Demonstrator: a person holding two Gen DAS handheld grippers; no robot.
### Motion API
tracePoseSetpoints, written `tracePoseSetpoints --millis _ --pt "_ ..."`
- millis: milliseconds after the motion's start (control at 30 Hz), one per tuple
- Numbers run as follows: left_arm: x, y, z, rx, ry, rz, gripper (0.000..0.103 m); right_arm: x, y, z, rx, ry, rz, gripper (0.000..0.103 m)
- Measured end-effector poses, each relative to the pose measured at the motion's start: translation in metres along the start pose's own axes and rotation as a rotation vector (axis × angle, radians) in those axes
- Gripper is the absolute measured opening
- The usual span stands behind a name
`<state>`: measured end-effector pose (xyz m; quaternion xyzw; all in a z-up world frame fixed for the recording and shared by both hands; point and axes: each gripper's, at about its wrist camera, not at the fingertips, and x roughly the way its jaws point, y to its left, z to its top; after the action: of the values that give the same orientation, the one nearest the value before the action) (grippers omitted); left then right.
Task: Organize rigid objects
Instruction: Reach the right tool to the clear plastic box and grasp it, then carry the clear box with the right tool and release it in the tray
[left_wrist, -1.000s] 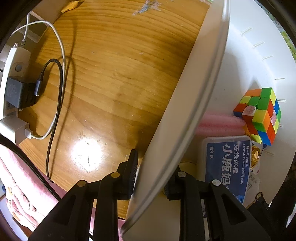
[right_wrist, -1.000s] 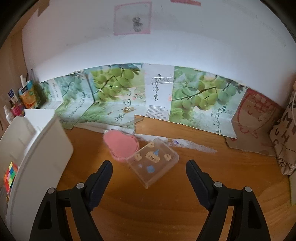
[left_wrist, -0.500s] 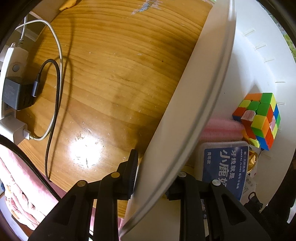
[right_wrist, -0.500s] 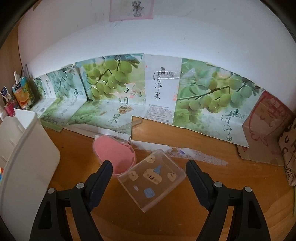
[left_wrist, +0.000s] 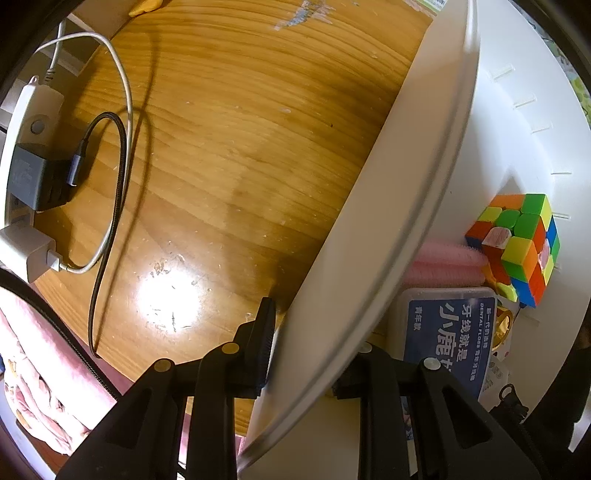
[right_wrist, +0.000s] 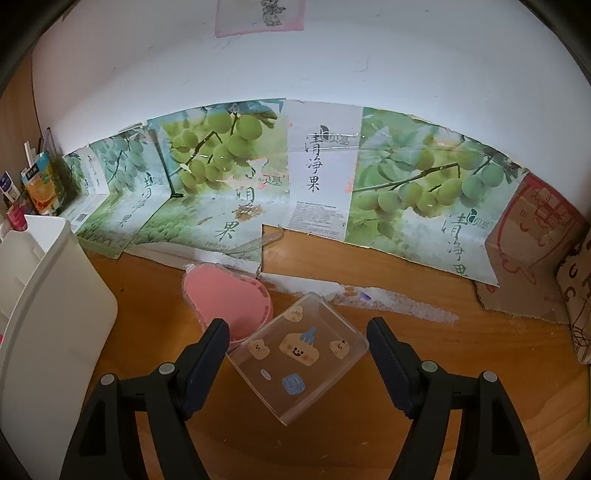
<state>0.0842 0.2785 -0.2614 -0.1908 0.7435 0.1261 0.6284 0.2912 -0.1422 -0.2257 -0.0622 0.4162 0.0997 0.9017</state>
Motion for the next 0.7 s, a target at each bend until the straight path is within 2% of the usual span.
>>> tracePoseSetpoints --millis 367,700 --pt "-0.005 0.004 -0.008 -0.010 -0.022 0.003 0.025 -0.017 0.004 -0.012 0.038 0.061 0.019 0.077" --pt "-0.010 -0.002 -0.017 0.007 -0.039 0.006 0.025 -0.053 -0.001 -0.034 0.207 0.096 0.082 0.077"
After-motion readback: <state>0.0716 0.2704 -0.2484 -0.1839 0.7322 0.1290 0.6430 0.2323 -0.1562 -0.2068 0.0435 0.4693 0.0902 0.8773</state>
